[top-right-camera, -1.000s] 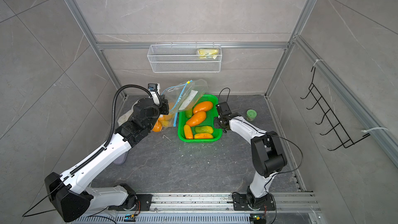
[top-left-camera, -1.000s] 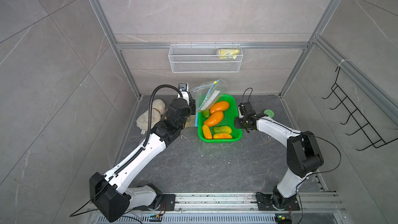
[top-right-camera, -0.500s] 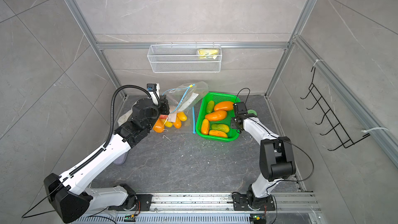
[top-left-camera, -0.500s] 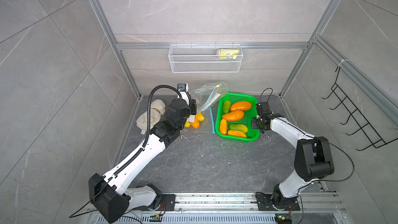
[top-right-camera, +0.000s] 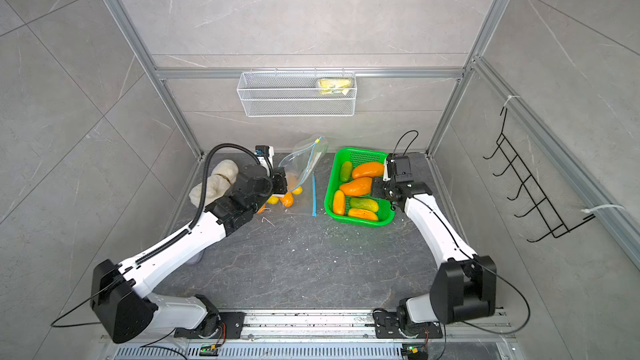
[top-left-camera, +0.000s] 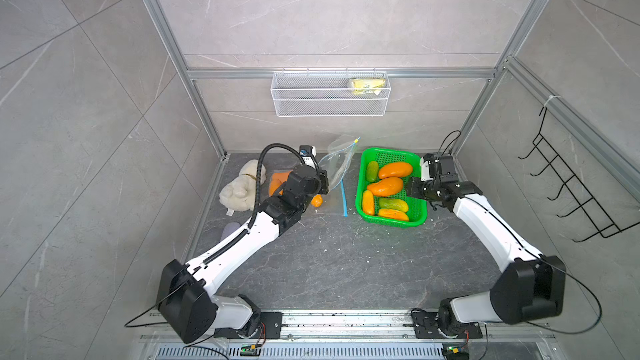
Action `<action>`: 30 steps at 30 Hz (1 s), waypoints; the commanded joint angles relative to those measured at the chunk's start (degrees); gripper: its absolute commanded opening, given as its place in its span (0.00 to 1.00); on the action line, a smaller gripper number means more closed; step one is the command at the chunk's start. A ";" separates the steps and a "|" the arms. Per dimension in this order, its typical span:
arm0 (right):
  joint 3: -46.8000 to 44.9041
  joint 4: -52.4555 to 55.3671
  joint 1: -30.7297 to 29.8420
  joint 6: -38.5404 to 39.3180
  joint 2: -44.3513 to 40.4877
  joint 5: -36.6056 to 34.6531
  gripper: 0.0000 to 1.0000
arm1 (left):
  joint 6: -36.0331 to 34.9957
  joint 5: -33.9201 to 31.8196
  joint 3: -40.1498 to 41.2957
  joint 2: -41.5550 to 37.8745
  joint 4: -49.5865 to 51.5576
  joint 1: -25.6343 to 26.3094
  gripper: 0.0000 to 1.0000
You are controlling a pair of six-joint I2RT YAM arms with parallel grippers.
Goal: Place the mango in a zip-top bag and seal the zipper
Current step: Move the basket to the center of the board, then open the zipper of the food storage bag.
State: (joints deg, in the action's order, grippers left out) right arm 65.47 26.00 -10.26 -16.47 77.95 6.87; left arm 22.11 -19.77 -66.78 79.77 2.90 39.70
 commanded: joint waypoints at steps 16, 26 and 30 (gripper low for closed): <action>-1.57 -22.02 -22.32 -16.78 8.47 -5.02 0.65 | 13.08 -0.39 -1.17 7.08 -5.88 1.46 0.00; 2.90 -12.51 -22.08 -12.27 10.41 -12.71 0.00 | 11.31 -10.60 -0.63 3.67 -2.96 1.47 0.00; 3.65 -5.96 -21.74 -9.62 9.49 -15.79 0.00 | 13.94 -15.01 0.09 3.83 -0.86 1.50 0.00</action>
State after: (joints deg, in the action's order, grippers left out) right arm 67.96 12.91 -32.29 -29.26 87.88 -4.84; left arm 34.17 -28.23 -67.44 84.82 0.99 41.28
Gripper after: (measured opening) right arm 0.048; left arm 0.049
